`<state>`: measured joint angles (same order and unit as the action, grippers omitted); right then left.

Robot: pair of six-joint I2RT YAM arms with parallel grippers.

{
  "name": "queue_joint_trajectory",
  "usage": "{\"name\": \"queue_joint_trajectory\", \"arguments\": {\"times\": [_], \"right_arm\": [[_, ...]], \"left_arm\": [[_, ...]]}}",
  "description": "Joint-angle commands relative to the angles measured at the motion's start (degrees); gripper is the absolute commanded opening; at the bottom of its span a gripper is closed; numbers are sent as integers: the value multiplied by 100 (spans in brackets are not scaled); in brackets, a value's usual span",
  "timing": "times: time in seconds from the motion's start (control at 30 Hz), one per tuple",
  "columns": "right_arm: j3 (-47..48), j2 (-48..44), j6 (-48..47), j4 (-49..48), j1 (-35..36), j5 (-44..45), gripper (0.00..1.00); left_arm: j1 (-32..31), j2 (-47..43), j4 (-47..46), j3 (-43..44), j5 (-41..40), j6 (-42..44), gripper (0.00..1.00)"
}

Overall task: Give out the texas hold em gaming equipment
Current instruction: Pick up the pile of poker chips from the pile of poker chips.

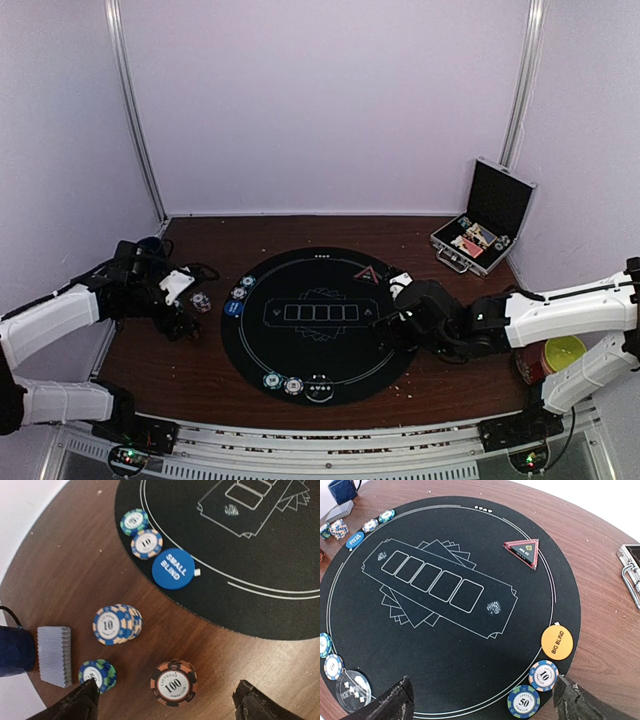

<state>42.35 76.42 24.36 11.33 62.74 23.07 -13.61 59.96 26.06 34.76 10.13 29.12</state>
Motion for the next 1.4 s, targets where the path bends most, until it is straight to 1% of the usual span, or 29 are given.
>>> {"name": "queue_joint_trajectory", "arguments": {"times": [0.0, 0.13, 0.27, 0.4, 0.53, 1.0, 1.1, 1.3, 1.37], "right_arm": [[-59, -17, 34, -196, 65, 243, 98], [-48, 24, 34, -182, 111, 351, 98], [-53, 39, 34, -191, 138, 372, 98], [-54, 64, 25, -210, 155, 383, 98], [-49, 100, 16, -213, 167, 402, 98], [-47, 138, 8, -220, 186, 426, 98], [-43, 136, 13, -209, 186, 435, 98], [-59, 90, 13, -218, 186, 451, 98], [-57, 92, 16, -220, 187, 453, 98]], "left_arm": [[212, 430, -144, -63, 236, 263, 96], [487, 623, -162, -89, 461, 422, 95], [599, 861, -269, -87, 517, 454, 93], [632, 1208, -414, -20, 535, 410, 89], [652, 1473, -433, 35, 604, 410, 82], [675, 1126, -359, 4, 851, 436, 69], [673, 1176, -352, 4, 842, 436, 66], [676, 1328, -354, 22, 812, 436, 63], [676, 1360, -368, 22, 784, 424, 61]]}}
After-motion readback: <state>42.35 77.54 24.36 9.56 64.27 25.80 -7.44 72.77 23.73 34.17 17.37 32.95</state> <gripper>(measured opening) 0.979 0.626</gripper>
